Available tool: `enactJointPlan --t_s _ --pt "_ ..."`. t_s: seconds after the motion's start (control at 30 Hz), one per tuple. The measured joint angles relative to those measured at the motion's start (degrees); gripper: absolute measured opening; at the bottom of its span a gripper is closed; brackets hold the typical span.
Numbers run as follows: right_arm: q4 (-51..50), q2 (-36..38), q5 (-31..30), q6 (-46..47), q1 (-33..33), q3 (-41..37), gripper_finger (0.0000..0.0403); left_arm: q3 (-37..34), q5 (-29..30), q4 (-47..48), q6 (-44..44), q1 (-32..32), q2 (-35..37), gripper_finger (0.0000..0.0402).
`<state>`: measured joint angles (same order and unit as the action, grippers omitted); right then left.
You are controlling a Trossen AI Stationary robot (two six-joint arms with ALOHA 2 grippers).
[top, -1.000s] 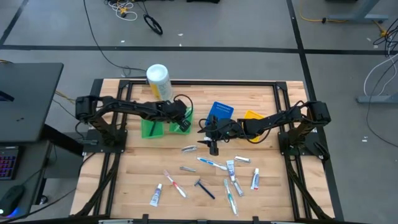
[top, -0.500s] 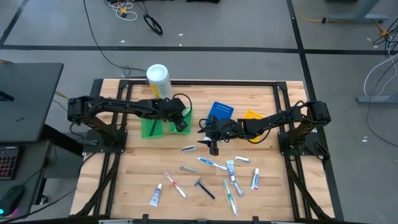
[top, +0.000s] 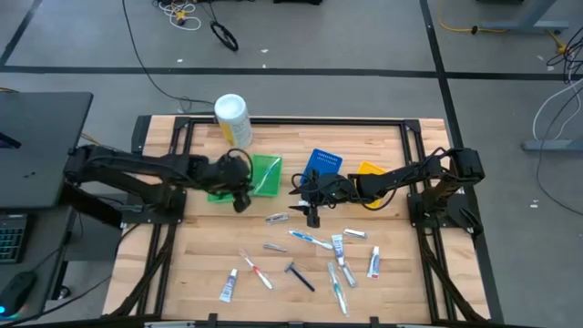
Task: Pick & Place Travel size toiletries
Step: Put the purple toothpaste into the blue bin
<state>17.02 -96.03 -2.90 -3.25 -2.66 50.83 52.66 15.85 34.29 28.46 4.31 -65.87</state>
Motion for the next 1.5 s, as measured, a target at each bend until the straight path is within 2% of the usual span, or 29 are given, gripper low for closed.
enactJointPlan --t_s 0.13,0.27,0.4,0.7,0.87,1.0,1.07,1.37,1.5 --pt "0.2 0.0 0.0 0.3 0.0 0.0 0.022 -0.1 1.2 1.0 2.6 6.0 0.1 0.0116" --pt "-2.5 0.0 0.0 2.6 0.0 0.0 0.022 -0.4 7.2 2.3 6.3 10.5 -0.5 0.0116" --pt "-9.3 0.0 0.0 6.0 -0.2 0.0 0.022 -0.3 11.9 4.7 8.9 13.1 -0.4 0.0116" --pt "-29.5 0.0 -1.0 7.1 -0.3 8.6 0.022 -0.3 15.0 8.8 8.8 13.5 0.0 0.0115" --pt "-36.9 0.1 2.9 8.8 -1.6 12.3 0.022 -0.3 16.4 8.9 8.7 13.5 0.0 0.0115" --pt "-40.3 0.0 -1.0 8.8 -3.2 12.2 0.022 -0.3 18.8 8.8 8.7 13.4 0.0 0.0115" --pt "-39.3 0.0 -2.5 8.9 -3.4 10.9 0.022 -0.3 20.2 8.8 8.7 13.5 0.0 0.0115" --pt "-29.6 -0.1 -2.6 8.4 -1.9 4.5 0.022 -0.3 21.7 8.8 6.9 13.4 0.0 0.0115" --pt "-29.1 -1.0 -3.0 7.0 -0.9 2.2 0.022 -0.3 23.1 8.7 6.9 13.4 0.0 0.0115"
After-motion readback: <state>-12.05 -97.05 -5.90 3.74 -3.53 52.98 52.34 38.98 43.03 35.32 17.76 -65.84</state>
